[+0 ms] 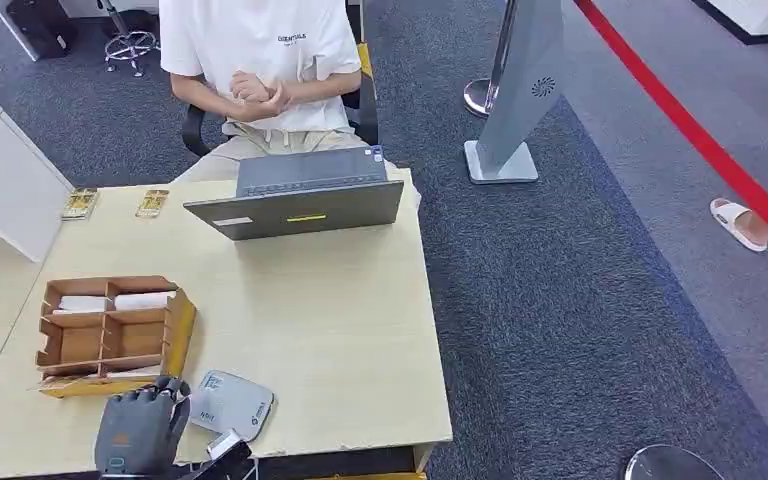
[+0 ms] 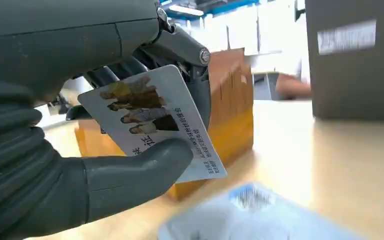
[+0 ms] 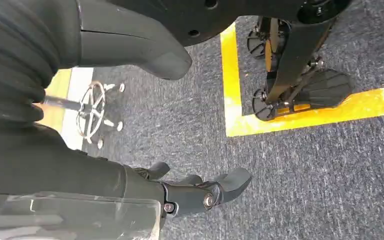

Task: Pass the card to the sensor for recognition and then transmit it.

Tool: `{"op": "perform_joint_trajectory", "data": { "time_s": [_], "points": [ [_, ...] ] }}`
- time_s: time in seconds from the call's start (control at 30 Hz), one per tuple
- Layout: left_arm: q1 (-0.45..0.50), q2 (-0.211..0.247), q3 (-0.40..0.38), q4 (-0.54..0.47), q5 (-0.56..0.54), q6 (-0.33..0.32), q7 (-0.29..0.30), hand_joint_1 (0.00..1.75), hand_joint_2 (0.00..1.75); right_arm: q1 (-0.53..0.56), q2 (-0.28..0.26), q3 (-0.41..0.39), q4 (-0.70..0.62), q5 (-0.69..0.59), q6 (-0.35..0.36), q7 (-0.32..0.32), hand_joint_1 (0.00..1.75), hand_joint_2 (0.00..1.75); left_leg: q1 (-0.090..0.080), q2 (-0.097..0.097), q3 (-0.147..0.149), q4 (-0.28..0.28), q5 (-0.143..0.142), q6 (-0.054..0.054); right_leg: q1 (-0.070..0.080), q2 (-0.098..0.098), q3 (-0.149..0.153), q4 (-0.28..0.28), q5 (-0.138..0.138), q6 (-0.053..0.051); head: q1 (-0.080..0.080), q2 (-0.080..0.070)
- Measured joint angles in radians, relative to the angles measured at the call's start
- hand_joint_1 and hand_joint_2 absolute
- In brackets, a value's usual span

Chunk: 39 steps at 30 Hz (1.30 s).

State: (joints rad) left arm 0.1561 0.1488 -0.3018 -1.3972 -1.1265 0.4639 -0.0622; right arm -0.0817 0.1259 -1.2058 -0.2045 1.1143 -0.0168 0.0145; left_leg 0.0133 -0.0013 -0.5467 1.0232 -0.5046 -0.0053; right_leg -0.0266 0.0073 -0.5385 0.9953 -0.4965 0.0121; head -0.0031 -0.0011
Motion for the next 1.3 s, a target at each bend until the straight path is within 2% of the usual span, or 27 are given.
{"op": "perform_joint_trajectory", "data": {
  "time_s": [0.27, 0.5, 0.83, 1.0, 1.07, 1.3],
  "points": [
    [-0.056, -0.027, -0.011, 0.137, -0.016, 0.013, 0.005, 1.75, 1.75, -0.001, 0.000, 0.014, 0.000, 0.016, 0.001, 0.004, 0.00, 1.75, 0.000, -0.001, 0.000, 0.000, 0.000, 0.000, 0.000, -0.001, 0.001, 0.000, 0.000, 0.000, 0.000, 0.000],
    [-0.121, -0.062, -0.081, 0.260, -0.038, 0.013, 0.000, 1.75, 1.75, -0.004, 0.000, 0.022, 0.001, 0.026, 0.006, 0.016, 0.00, 1.75, -0.002, -0.005, 0.005, 0.000, 0.000, 0.000, -0.002, -0.005, 0.008, 0.000, -0.001, 0.001, 0.001, 0.000],
    [-0.125, -0.064, -0.084, 0.267, -0.037, 0.015, 0.000, 1.75, 1.75, -0.004, 0.000, 0.022, 0.001, 0.026, 0.006, 0.016, 0.00, 1.75, -0.002, -0.005, 0.005, 0.000, 0.000, 0.000, -0.002, -0.005, 0.009, 0.000, -0.001, 0.001, 0.000, 0.000],
    [-0.153, -0.062, -0.126, 0.298, -0.022, 0.029, 0.016, 1.75, 1.75, -0.003, 0.000, 0.027, 0.001, 0.027, 0.014, 0.015, 0.00, 1.75, -0.002, -0.005, 0.008, 0.000, 0.001, 0.001, -0.002, -0.006, 0.011, 0.000, -0.001, 0.001, 0.000, 0.000],
    [-0.152, -0.045, -0.129, 0.279, -0.032, 0.060, 0.046, 1.75, 1.75, -0.003, 0.000, 0.027, 0.001, 0.029, 0.017, 0.011, 0.00, 1.75, -0.002, -0.005, 0.009, 0.000, 0.001, 0.001, -0.002, -0.005, 0.011, 0.000, -0.001, 0.001, 0.000, 0.000],
    [-0.135, -0.017, -0.094, 0.198, -0.082, 0.064, 0.064, 1.75, 1.75, -0.003, 0.000, 0.028, 0.001, 0.035, 0.017, 0.009, 0.00, 1.75, -0.001, -0.005, 0.007, 0.000, 0.001, 0.001, -0.001, -0.005, 0.009, 0.000, -0.001, 0.001, 0.000, 0.000]
  ]
}}
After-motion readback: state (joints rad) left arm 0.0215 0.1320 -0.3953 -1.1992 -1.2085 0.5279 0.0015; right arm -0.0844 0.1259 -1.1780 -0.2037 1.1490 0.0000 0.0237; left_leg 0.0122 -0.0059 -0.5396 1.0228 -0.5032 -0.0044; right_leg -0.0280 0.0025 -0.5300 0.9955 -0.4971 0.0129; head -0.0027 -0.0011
